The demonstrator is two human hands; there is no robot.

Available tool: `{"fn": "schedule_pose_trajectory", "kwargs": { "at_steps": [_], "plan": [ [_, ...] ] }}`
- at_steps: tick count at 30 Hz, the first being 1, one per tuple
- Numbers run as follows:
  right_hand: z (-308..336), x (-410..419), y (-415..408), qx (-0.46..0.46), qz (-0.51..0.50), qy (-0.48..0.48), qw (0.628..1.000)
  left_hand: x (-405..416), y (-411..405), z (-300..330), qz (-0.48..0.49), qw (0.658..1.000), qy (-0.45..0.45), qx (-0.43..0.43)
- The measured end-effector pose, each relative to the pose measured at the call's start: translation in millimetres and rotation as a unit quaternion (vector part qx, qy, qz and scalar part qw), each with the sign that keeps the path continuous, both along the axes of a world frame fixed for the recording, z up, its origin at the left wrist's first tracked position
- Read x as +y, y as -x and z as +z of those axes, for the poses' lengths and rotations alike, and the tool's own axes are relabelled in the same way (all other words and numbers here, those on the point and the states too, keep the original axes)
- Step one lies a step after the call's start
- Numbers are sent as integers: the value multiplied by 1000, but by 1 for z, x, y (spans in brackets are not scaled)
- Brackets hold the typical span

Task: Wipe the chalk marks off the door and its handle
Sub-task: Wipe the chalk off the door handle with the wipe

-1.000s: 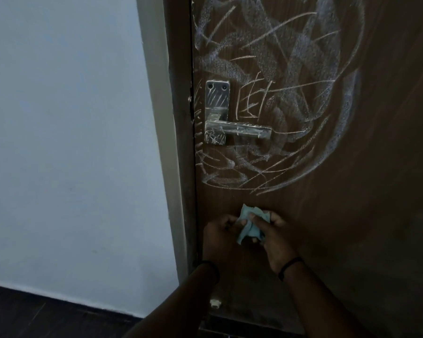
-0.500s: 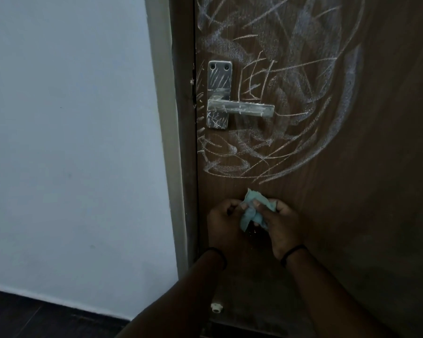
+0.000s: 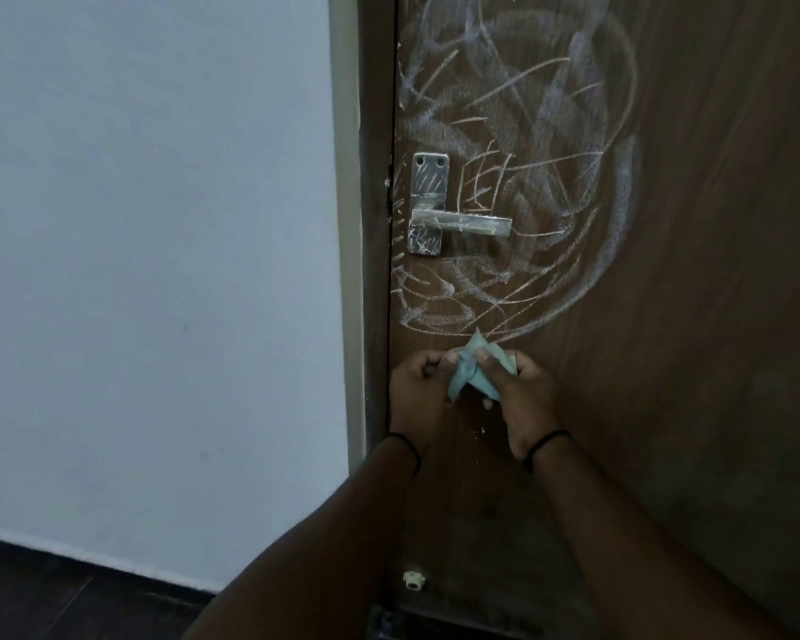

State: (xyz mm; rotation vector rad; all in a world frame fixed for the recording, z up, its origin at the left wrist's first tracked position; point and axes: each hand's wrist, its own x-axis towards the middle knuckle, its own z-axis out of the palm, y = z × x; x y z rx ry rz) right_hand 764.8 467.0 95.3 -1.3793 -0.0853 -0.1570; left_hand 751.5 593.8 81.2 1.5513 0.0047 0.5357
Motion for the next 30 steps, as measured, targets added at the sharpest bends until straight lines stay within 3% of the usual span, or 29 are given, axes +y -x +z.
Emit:
{"fn": "schedule_pose_trajectory", "kwargs": {
  "at_steps": [10, 22, 30],
  "plan": [
    [42, 12, 22, -11, 35, -27, 999, 15, 21, 44, -54, 996, 68, 17],
    [92, 28, 71, -14, 33, -18, 999, 36, 96, 110, -86, 995, -39, 3],
    [131, 4, 131, -43, 82, -12, 996, 23, 156, 156, -86, 994, -6, 61]
  ]
}}
